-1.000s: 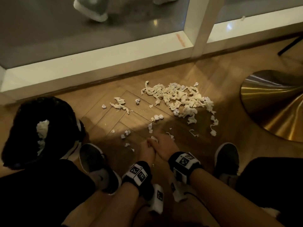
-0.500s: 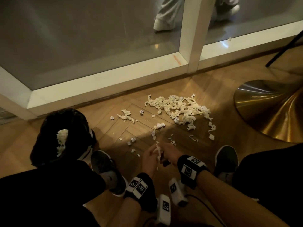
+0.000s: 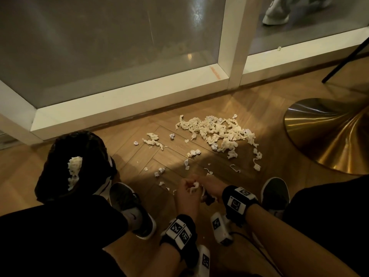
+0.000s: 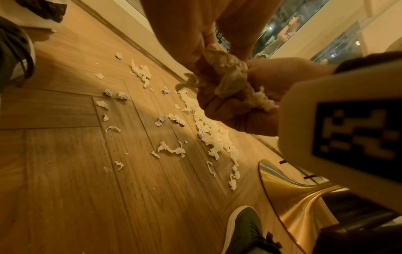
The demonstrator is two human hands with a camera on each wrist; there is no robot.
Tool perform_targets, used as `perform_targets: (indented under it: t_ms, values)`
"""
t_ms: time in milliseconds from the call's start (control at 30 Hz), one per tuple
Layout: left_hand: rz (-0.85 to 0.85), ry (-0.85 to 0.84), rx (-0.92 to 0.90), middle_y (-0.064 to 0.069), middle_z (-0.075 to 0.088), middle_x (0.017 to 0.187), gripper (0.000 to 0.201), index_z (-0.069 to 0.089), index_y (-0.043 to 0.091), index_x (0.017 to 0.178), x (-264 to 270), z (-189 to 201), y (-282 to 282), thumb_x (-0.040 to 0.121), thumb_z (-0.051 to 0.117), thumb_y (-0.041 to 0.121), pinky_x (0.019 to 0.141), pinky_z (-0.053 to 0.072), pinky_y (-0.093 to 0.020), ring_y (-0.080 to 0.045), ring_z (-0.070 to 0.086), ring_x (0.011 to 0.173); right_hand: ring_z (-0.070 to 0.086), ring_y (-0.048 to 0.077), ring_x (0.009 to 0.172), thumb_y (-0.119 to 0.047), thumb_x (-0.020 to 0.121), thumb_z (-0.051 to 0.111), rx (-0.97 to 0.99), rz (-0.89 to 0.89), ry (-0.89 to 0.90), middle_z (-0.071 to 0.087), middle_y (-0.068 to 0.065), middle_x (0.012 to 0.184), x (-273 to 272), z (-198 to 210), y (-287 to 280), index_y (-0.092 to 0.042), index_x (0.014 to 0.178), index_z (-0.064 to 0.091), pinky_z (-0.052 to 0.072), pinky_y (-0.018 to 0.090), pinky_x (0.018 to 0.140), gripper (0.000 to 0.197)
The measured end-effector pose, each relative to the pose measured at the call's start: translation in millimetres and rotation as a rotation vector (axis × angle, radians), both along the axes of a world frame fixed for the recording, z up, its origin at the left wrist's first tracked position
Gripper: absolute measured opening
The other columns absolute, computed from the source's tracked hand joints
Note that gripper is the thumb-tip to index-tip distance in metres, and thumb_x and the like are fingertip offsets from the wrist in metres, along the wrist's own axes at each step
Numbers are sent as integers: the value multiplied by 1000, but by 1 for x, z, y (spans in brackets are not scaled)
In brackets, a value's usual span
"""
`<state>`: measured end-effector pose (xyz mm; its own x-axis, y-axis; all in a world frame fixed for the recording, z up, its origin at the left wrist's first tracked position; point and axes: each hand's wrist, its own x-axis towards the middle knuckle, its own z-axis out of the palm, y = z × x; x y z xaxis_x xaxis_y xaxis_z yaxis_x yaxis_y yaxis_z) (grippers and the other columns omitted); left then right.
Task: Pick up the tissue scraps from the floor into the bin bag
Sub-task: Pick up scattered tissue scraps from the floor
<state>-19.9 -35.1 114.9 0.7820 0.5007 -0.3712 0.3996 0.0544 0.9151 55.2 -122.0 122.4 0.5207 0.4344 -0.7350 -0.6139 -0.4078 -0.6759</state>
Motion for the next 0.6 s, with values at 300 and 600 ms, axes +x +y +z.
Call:
perform_targets:
  t_ms: [300,600]
  values:
    - [63,-74,77,2,69,88,22,66,21,89,-7,3,3,81,69,1,72,55,-24,-9,66,83,50,28,63,-67,84,47,74,37,69,62,18,88,0,-4,11,-13,85,72,43,30,60,59]
    - [-91,-198,388,24,61,89,12,73,25,96,-9,26,1,90,64,19,79,44,-14,11,55,89,38,11,30,-47,97,43,142,-239,202,48,2,41,10,4,9,-14,71,55,33,14,41,44]
